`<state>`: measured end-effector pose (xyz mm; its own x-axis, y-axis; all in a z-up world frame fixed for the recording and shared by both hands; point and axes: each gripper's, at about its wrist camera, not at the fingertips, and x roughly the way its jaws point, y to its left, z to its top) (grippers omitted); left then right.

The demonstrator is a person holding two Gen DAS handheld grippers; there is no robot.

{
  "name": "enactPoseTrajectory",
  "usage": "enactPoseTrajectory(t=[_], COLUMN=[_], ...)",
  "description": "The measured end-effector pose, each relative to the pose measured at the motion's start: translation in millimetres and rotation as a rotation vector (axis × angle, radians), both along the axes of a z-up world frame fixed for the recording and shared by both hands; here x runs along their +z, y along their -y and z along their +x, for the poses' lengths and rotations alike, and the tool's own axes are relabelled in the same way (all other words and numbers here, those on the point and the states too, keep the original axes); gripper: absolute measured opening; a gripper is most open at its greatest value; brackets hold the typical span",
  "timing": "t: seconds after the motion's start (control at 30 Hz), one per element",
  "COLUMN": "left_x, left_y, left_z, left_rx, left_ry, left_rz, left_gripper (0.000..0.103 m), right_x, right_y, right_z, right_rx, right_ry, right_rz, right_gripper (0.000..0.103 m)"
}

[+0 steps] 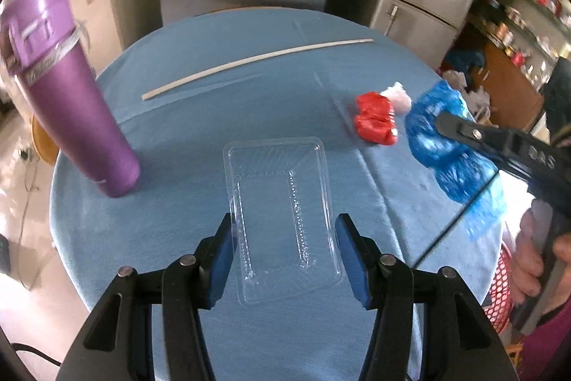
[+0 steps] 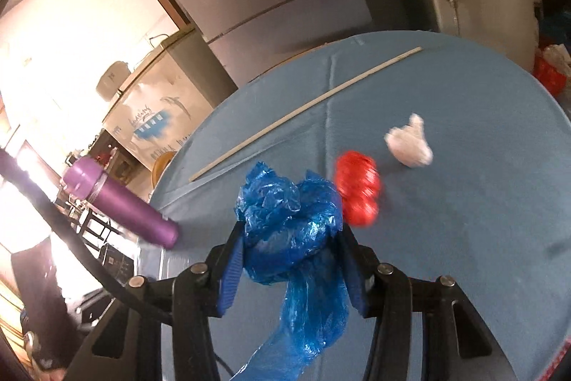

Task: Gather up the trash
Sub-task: 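Carry the blue bag with the right gripper over the red basket while the left gripper lifts the container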

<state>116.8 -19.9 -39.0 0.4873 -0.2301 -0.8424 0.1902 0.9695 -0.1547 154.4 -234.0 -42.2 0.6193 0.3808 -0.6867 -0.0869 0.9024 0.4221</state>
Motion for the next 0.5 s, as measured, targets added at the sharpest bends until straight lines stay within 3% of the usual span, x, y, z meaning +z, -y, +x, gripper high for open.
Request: enactPoseTrajectory(t=[0.27, 0.5], left_x=[16, 33], left_y=[40, 68], left_z=[-26, -47], left_rx=[-0.086, -0.144], left_ry=[0.095, 0.163], left_rz=[0.111, 0.158], left_gripper=[0.057, 0.057], right_x=[6, 14], right_y=[36, 56], right_z=[-60, -100], right_rx=[-0.049, -0.085], right_ry=[0.002, 0.021], right_rz=[0.026, 0.051], right_gripper=[0.052, 0.053])
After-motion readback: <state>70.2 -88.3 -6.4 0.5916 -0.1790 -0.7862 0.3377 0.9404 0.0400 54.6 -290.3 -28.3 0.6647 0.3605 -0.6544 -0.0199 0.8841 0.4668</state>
